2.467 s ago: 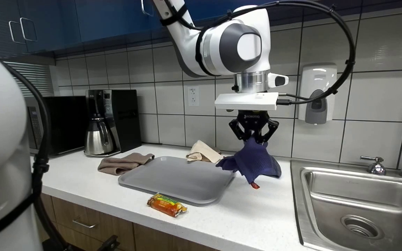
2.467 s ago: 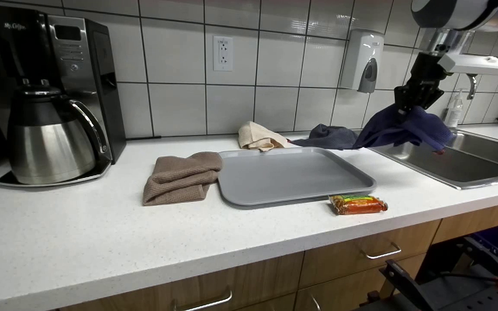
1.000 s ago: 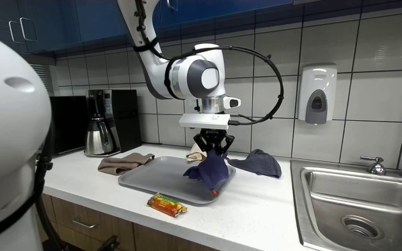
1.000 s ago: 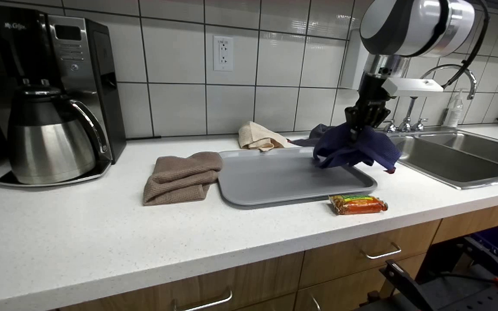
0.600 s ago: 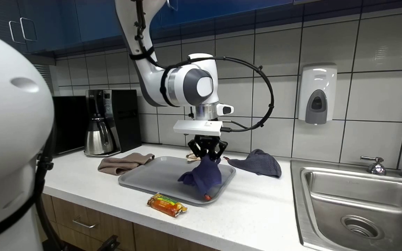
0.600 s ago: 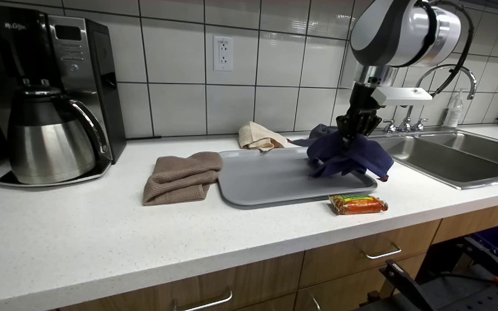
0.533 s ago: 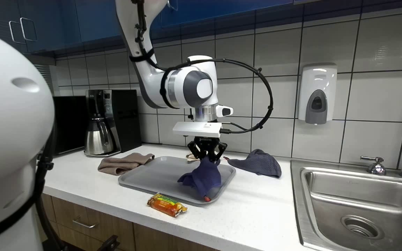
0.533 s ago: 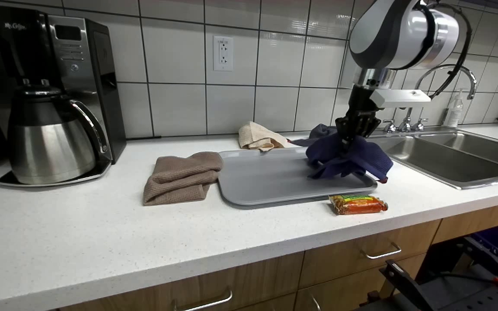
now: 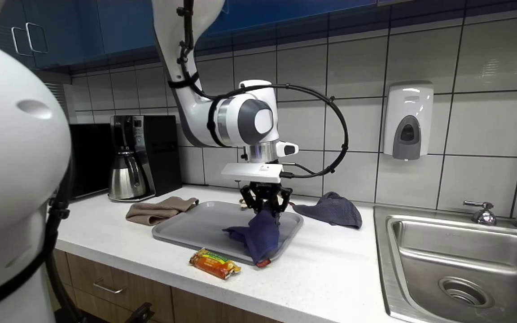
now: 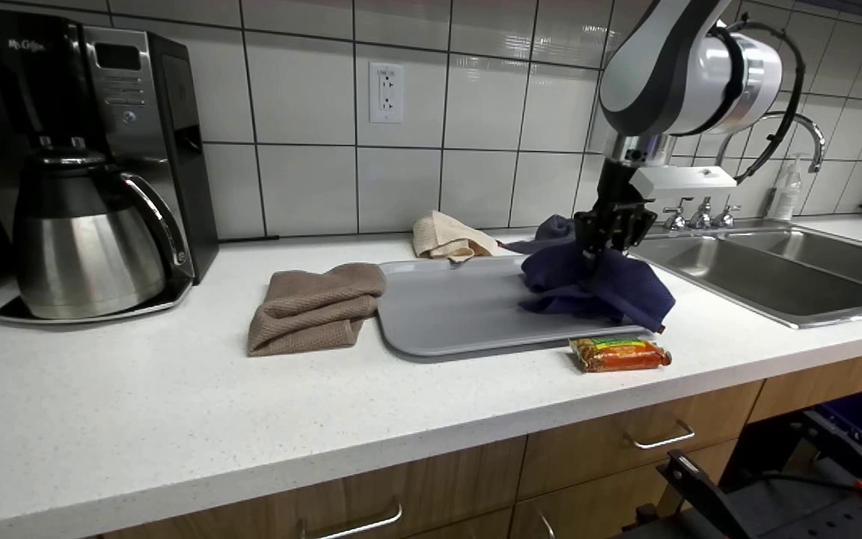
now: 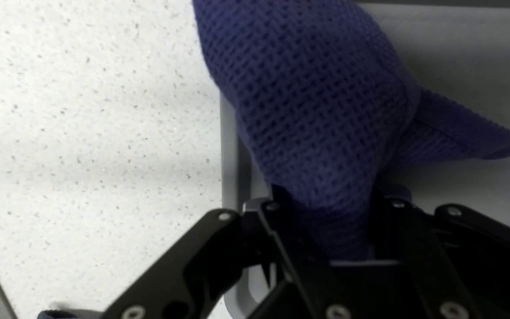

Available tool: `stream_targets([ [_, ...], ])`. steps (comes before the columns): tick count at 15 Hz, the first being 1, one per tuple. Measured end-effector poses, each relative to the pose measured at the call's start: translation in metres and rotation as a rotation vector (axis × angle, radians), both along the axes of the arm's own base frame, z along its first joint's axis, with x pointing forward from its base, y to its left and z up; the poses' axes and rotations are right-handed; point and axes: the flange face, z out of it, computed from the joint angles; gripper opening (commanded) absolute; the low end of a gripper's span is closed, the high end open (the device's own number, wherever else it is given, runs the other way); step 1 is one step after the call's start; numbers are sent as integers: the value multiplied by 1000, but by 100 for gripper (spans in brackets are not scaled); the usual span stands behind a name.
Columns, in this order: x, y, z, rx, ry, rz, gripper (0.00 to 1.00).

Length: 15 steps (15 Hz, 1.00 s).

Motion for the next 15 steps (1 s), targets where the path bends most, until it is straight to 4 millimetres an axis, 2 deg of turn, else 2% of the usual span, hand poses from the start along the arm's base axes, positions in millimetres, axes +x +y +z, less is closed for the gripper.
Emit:
stream_targets([
  [3, 2, 2, 2, -3, -4, 4, 96],
  [4, 2, 2, 3, -4, -6, 6, 99],
  [9, 4, 4, 16, -5, -33, 11, 100],
  [15, 8, -3, 46, -15, -92, 5, 100],
])
